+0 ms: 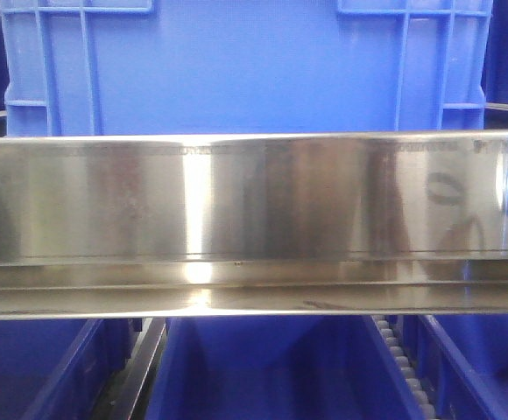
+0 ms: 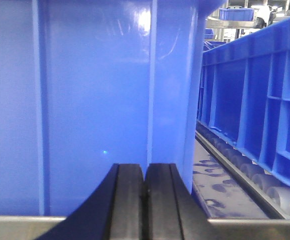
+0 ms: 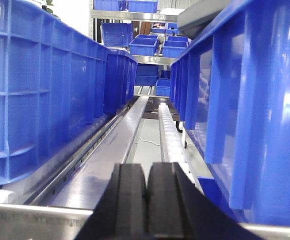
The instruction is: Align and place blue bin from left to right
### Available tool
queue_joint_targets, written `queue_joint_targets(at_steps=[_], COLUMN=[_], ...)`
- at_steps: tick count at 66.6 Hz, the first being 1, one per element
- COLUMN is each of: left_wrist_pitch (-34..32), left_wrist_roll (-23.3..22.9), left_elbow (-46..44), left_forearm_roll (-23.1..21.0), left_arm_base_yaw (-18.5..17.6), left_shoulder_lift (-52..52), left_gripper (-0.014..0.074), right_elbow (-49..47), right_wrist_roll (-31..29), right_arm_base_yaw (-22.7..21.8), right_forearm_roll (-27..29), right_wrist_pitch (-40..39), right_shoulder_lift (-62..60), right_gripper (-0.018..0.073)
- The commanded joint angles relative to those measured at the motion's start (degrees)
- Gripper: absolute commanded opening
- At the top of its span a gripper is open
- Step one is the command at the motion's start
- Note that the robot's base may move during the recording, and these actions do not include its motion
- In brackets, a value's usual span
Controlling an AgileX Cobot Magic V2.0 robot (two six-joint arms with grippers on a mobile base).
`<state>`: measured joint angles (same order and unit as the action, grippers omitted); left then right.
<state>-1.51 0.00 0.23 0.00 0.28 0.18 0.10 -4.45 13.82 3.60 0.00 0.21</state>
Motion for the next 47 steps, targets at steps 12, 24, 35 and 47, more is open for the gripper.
queue_joint_targets(at_steps=[12, 24, 35, 47], left_wrist_pitch=[-0.5, -0.5, -0.5, -0.5], left_wrist_roll=[0.0, 0.0, 0.0, 0.0], left_elbow=[-0.2, -0.2, -0.2, -0.2], left_forearm_roll=[0.6, 0.6, 0.6, 0.6], left_arm_base_yaw=[0.1, 0.1, 0.1, 0.1], left_shoulder_lift=[-0.2, -0.2, -0.2, -0.2], left_gripper=[-0.0111, -0.0111, -0.0111, -0.0111], right_elbow=[-0.1, -0.1, -0.1, -0.1], right_wrist_roll=[0.0, 0.0, 0.0, 0.0], right_arm_base_yaw=[-0.1, -0.1, -0.1, -0.1], right_forearm_roll=[0.2, 0.2, 0.2, 0.2], right_wrist_pitch=[-1.6, -1.6, -1.6, -1.6], right_shoulder_lift=[-0.2, -0.2, -0.2, -0.2], right_gripper=[-0.0078, -0.0078, -0.0078, -0.0078])
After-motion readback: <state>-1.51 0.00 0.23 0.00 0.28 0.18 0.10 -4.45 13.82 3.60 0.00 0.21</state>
